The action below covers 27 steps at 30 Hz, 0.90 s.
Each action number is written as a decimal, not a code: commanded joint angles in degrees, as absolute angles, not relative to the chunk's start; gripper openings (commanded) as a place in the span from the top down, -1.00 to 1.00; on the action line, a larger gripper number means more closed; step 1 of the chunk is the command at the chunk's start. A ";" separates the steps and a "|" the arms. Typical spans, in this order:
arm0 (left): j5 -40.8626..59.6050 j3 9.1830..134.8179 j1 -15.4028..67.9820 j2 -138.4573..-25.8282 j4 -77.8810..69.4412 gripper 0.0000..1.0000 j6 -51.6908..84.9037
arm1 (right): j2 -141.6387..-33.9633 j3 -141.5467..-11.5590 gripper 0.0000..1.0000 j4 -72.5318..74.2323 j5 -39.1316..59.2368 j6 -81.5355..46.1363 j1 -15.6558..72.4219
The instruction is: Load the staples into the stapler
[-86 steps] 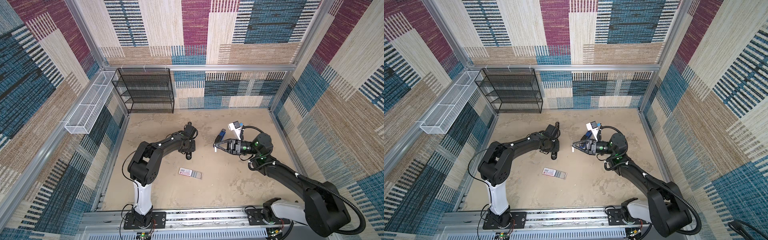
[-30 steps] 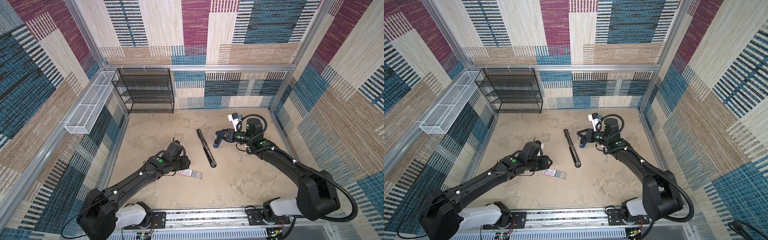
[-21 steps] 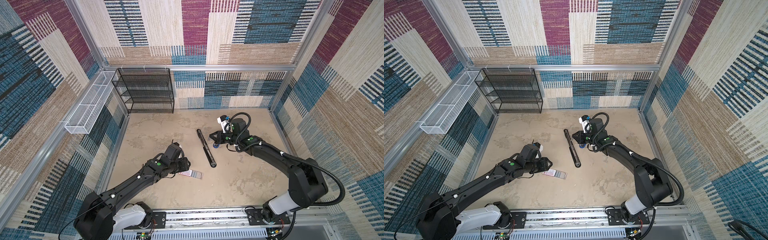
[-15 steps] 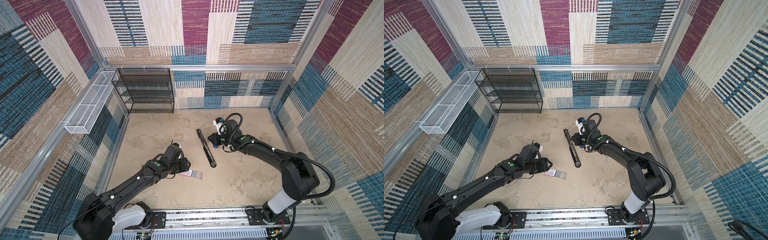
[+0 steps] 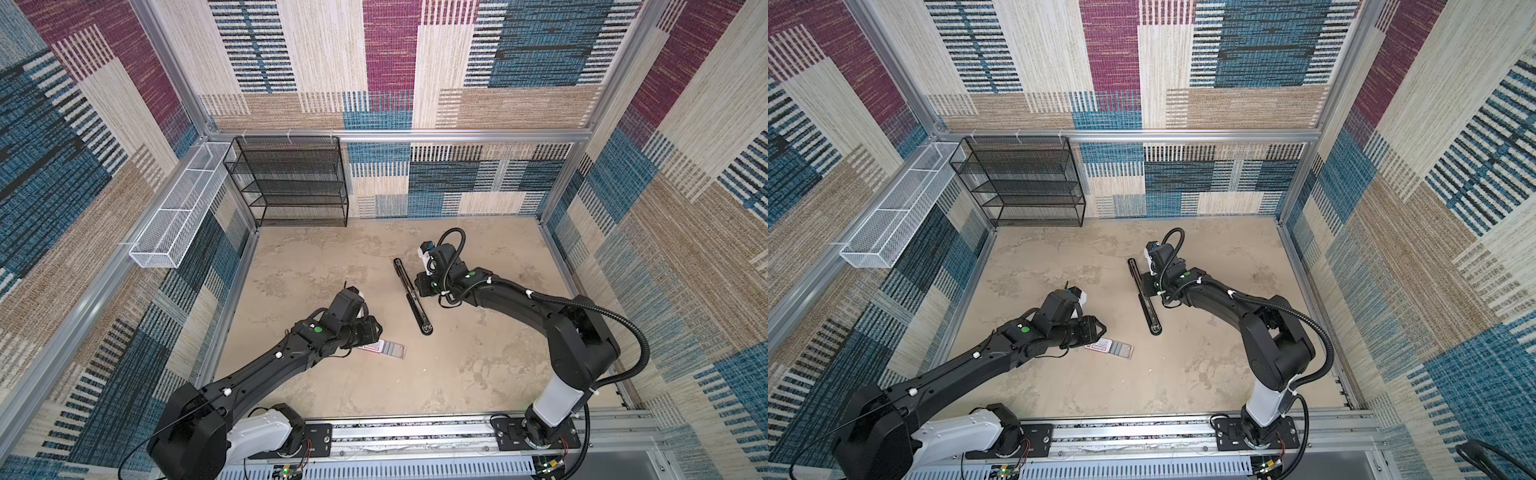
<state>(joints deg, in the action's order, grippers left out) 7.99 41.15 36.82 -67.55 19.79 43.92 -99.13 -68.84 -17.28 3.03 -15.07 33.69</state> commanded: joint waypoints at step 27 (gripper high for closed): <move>11.87 40.34 36.83 -67.85 16.06 0.07 44.70 | -106.44 -76.64 0.61 -28.30 1.29 -11.58 35.24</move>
